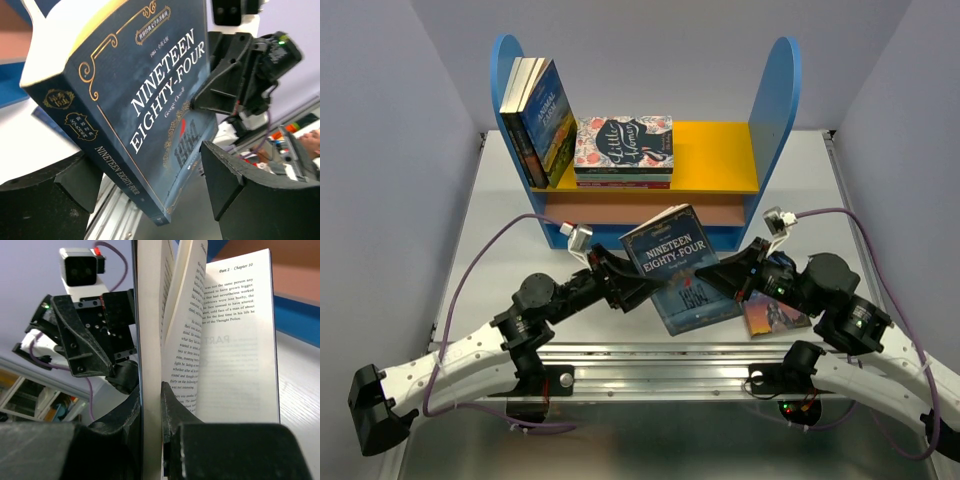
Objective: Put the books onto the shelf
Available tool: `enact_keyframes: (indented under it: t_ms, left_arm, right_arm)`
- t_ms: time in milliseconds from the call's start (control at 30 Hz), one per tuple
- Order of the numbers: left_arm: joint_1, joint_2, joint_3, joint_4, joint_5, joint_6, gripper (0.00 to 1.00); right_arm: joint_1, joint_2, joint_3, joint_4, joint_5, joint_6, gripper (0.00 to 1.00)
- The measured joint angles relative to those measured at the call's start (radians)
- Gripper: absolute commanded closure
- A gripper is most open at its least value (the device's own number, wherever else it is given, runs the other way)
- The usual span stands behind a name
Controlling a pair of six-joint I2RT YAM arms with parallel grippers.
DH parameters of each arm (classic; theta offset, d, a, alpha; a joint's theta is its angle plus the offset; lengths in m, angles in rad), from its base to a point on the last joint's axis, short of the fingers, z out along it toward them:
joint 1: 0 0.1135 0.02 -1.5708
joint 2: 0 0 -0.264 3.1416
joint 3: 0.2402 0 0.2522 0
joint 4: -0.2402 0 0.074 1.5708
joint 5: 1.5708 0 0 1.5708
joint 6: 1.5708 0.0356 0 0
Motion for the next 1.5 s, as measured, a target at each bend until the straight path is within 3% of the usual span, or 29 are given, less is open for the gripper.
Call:
enact_keyframes:
  t_ms: [333, 367, 400, 467, 500, 533, 567, 600, 867, 1000, 1267, 1500]
  left_arm:
    - [0.005, 0.032, -0.019, 0.109, 0.05, -0.01, 0.77]
    - [0.004, 0.026, -0.019, 0.11, 0.049, -0.014, 0.85]
    - [0.004, 0.021, -0.021, 0.11, 0.048, -0.015, 1.0]
    - [0.004, -0.003, -0.032, 0.107, 0.046, -0.019, 1.0]
    - [0.002, -0.02, -0.039, 0.099, 0.044, -0.018, 1.0]
    - [0.0, -0.028, -0.043, 0.097, 0.043, -0.018, 1.0]
    - [-0.003, -0.04, -0.048, 0.091, 0.039, -0.016, 1.0]
    - [-0.003, -0.049, -0.05, 0.083, 0.036, -0.015, 1.0]
    - [-0.002, -0.074, 0.054, -0.133, -0.044, 0.12, 1.0]
    - [-0.002, -0.028, 0.233, -0.23, -0.058, 0.227, 1.0]
    - [-0.002, 0.053, 0.584, -0.27, -0.082, 0.399, 1.0]
    - [-0.002, 0.192, 0.84, -0.303, -0.261, 0.593, 1.0]
  right_arm:
    - [0.0, 0.003, -0.036, 0.09, -0.032, 0.022, 0.99]
    - [0.0, 0.003, -0.042, 0.098, -0.028, 0.022, 0.99]
    - [0.0, 0.002, -0.046, 0.108, -0.027, 0.022, 0.99]
    - [0.0, 0.0, -0.049, 0.118, -0.023, 0.021, 0.97]
    - [0.0, 0.003, -0.052, 0.12, -0.02, 0.021, 0.86]
    - [0.001, 0.005, -0.055, 0.121, -0.019, 0.022, 0.67]
    - [0.005, 0.008, -0.058, 0.122, -0.016, 0.021, 0.23]
    - [0.007, 0.011, -0.058, 0.121, -0.012, 0.017, 0.01]
    - [0.006, 0.035, -0.029, 0.005, 0.197, 0.004, 0.0]
    - [0.006, 0.008, -0.04, -0.078, 0.274, 0.006, 0.0]
    - [0.006, -0.092, -0.093, -0.159, 0.344, 0.028, 0.0]
    - [0.006, -0.098, -0.096, -0.184, 0.366, 0.024, 0.0]
